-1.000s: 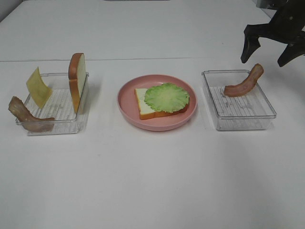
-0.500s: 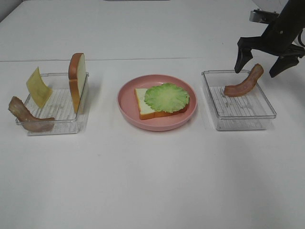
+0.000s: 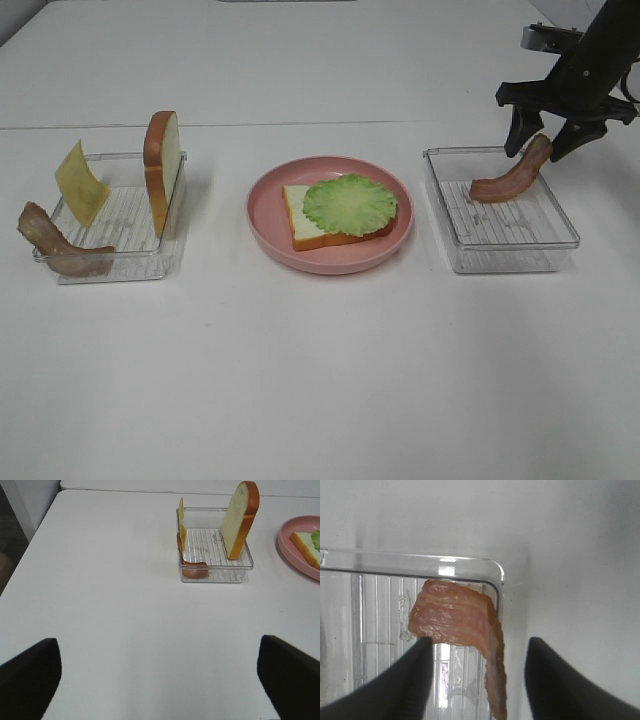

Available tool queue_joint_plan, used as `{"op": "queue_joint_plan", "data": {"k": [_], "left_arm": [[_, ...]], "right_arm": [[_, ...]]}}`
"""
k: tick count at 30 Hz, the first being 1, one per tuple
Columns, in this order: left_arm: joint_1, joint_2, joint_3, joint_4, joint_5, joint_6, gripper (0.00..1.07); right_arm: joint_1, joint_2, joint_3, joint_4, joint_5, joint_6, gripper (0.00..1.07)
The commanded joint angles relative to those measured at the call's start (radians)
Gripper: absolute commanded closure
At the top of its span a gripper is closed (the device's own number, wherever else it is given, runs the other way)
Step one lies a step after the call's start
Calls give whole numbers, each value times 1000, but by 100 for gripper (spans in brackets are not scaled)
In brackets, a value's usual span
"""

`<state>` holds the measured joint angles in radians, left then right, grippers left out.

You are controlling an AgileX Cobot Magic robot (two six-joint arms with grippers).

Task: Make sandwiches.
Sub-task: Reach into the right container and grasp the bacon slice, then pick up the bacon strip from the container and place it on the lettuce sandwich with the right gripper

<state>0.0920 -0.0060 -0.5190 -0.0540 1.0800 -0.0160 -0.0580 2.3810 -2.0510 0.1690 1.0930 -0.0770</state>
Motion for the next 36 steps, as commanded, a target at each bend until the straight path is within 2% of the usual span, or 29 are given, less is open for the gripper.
{"op": "queue_joint_plan", "data": {"k": [1,2,4,17,36], "left_arm": [[2,-8,3,-7,-5,0,6],[2,-8,3,-7,-5,0,6],[2,-8,3,-7,-5,0,6],[2,-8,3,-7,-5,0,6],[2,-8,3,-7,-5,0,6]], "right_arm": [[-3,6,-7,5,-1,13,88],[-3,6,-7,4,-1,11,105],[-3,6,-7,4,-1,4,107],[-1,-7,-8,5,30,-3,107],[27,-236,-9,28,138,-4,107]]}}
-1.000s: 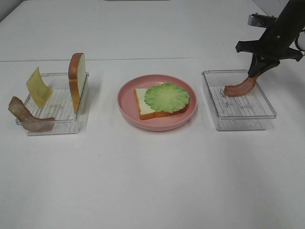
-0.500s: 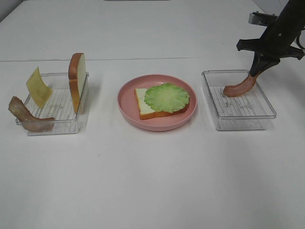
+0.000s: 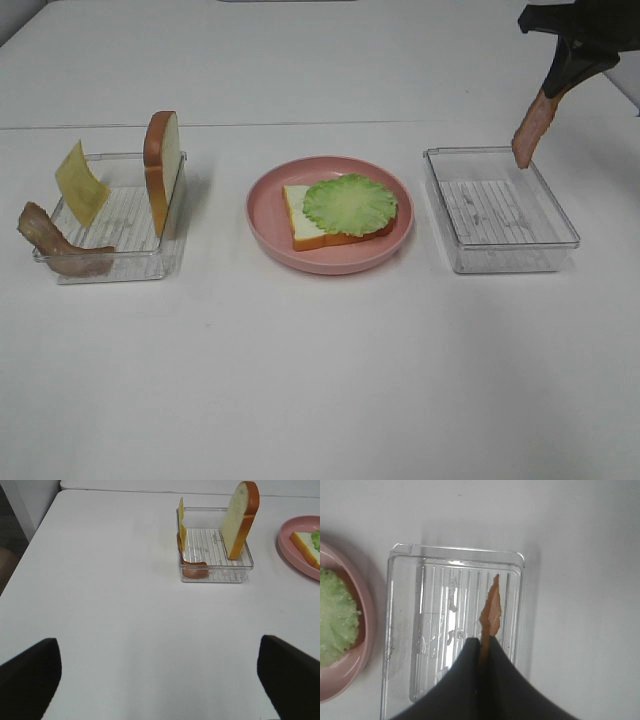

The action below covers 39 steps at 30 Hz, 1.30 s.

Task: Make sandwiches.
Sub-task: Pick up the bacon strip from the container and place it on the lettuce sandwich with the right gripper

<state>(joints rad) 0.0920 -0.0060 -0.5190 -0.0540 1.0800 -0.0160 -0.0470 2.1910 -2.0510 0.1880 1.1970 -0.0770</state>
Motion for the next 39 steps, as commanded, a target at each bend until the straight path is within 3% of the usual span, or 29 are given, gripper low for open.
{"op": "queue_joint_plan", "data": {"k": [1,10,23,27,29,32,39], "left_arm": [[2,-8,3,-7,-5,0,6],[2,-8,3,-7,-5,0,6],[2,-8,3,-7,-5,0,6],[2,-8,3,-7,-5,0,6],[2,-8,3,-7,-5,0,6],[2,-8,3,-7,-5,0,6],[2,-8,3,-7,-5,0,6]], "right_arm": [[27,-74,-9,4,48,-4,107],[120,-155,-8,-22,135,1,107],[375,-196,57,-63,135,39,107],[417,-189,76,-64,131,47,107],[481,-183,85,-64,101,51,107],[494,-179,85,-64,94,51,107],[615,-113,85,-61,-28,54,107]]}}
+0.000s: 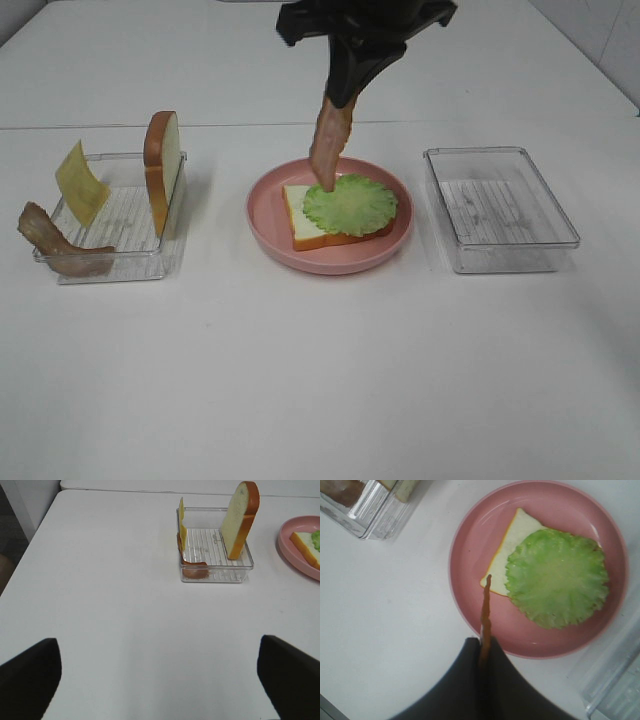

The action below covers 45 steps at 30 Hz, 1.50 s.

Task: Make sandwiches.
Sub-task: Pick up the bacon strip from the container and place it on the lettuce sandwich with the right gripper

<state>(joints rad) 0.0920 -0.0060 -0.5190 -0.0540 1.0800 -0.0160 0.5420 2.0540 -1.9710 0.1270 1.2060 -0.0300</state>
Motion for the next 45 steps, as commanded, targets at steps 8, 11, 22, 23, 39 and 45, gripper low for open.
{"op": "queue_joint_plan", "data": {"k": [8,11,22,23,39,45], "left_arm": [[2,-8,3,-7,-5,0,6],[2,-8,3,-7,-5,0,6],[2,-8,3,-7,-5,0,6],[2,-8,3,-7,-5,0,6],[2,-8,3,-7,-5,0,6],[2,-8,3,-7,-5,0,6]], "right_arm": [[52,119,5,16,-137,2,107],[51,154,5,-12,-162,-6,107],[48,228,5,-276,-218,37,107],[48,228,5,-276,-218,37,107],[35,274,5,-334,-235,37,107],[11,286,5,-346,-230,38,107]]}}
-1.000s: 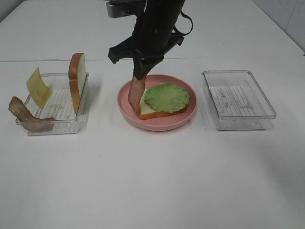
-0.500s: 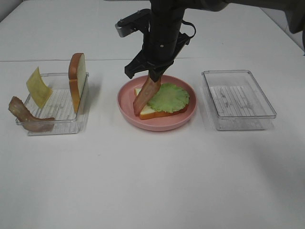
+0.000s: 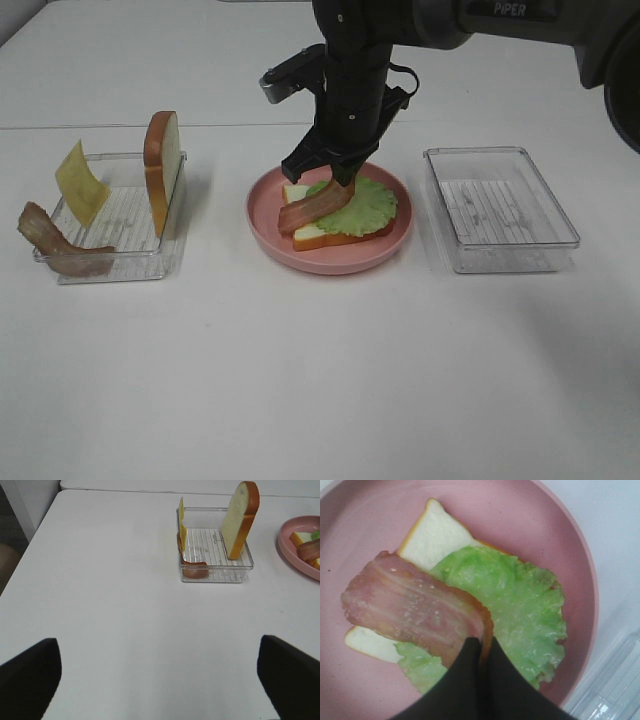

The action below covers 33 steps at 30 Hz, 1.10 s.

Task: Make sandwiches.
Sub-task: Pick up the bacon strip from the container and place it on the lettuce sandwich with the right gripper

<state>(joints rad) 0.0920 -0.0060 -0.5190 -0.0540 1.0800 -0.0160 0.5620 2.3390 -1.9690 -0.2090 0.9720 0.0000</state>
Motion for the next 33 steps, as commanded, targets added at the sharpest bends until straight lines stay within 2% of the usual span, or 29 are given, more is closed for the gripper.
{"op": "queue_joint_plan", "data": {"k": [1,7,8,9,10,11,12,13,14,15,16,24,33], "left_arm": [[2,-8,3,-7,-5,0,6],[2,-8,3,-7,-5,0,6],[2,-8,3,-7,-5,0,6],[2,-8,3,-7,-5,0,6],[2,-8,3,-7,-5,0,6],[2,-8,3,-7,-5,0,6],[2,-8,3,-7,-5,0,6],[2,-8,3,-7,-5,0,6],[2,-8,3,-7,-5,0,6],[2,-8,3,-7,-5,0,6],[2,-8,3,-7,-5,0,6],[2,-8,3,-7,-5,0,6],[2,-8,3,-7,-5,0,6]], "right_arm": [[-12,1,3,-9,4,8,107],[-18,1,3,22,1,12,107],[-18,1,3,25,-6,19,98],[-18,1,3,25,-6,19,98],[-18,1,3,25,-9,36,80],[-18,1,3,21,-8,39,70],[-18,1,3,21,-8,39,70],[-18,1,3,5,-7,48,42],[-18,1,3,-1,-5,53,29],[-18,1,3,-1,-5,53,29],[-18,1,3,-12,-4,60,10],[-18,-24,0,-25,41,74,8],[-18,-130,-1,-70,111,73,8]]}}
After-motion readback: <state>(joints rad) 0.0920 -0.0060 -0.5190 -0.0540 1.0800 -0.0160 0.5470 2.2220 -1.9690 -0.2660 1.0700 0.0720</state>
